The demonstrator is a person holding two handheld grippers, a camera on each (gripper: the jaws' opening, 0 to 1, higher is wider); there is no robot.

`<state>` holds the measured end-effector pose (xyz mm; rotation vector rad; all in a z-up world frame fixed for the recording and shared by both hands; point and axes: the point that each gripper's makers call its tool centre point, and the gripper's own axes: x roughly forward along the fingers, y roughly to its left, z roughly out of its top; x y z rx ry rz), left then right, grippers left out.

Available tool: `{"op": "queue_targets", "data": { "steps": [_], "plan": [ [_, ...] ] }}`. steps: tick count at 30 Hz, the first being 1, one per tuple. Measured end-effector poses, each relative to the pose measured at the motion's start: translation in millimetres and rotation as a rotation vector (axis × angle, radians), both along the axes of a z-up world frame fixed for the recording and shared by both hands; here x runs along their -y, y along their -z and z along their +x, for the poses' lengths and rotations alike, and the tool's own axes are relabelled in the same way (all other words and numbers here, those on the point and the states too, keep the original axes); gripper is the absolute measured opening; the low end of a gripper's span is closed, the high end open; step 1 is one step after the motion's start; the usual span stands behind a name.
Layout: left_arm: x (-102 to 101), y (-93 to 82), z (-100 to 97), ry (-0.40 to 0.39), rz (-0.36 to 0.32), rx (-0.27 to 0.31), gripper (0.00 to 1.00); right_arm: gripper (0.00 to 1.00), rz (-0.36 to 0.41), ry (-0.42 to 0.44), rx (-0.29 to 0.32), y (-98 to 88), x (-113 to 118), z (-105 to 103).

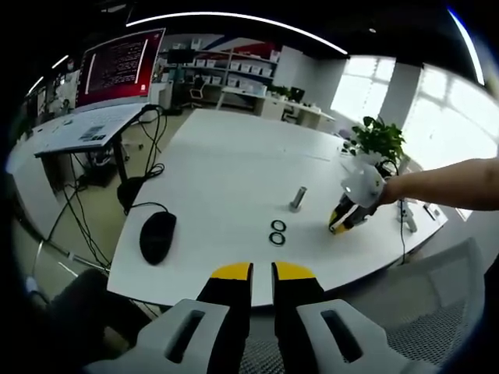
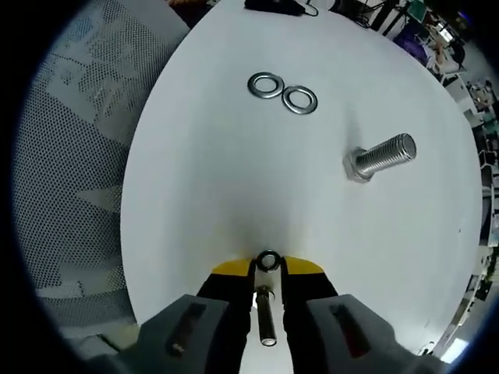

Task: Place the washer onto the threaded stud by aligning its center hole with the stud, sliding it down to the base, and recovering from edge contact or off-axis alignment until the washer reaches the visible bottom stop.

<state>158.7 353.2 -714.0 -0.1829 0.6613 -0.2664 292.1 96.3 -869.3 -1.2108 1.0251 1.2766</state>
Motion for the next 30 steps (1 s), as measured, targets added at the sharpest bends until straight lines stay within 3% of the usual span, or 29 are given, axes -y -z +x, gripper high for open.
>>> {"op": "queue_targets", "data": {
  "steps": [10,17,22,30],
  "plan": [
    [0.4,1.5,-0.6,0.009,0.006,-0.01,0.07,0.14,0.056,0.028,0.03,-11.8,-3.4,6.3],
    [0.7,2.4,-1.0,0.014,0.009,-0.015,0.07,0.14,0.112,0.033,0.015,-50.9,-10.7,9.2],
    [0.6,2.4,-1.3,0.014,0.009,-0.015,0.07,0.14,0.101,0.036,-0.002,-72.7,1.0,8.2],
    [0.9,2.9,-1.3,0.017,0.012,-0.019,0.07,0.14,0.083,0.061,-0.038,-80.9,22.9,1.4]
  ]
}}
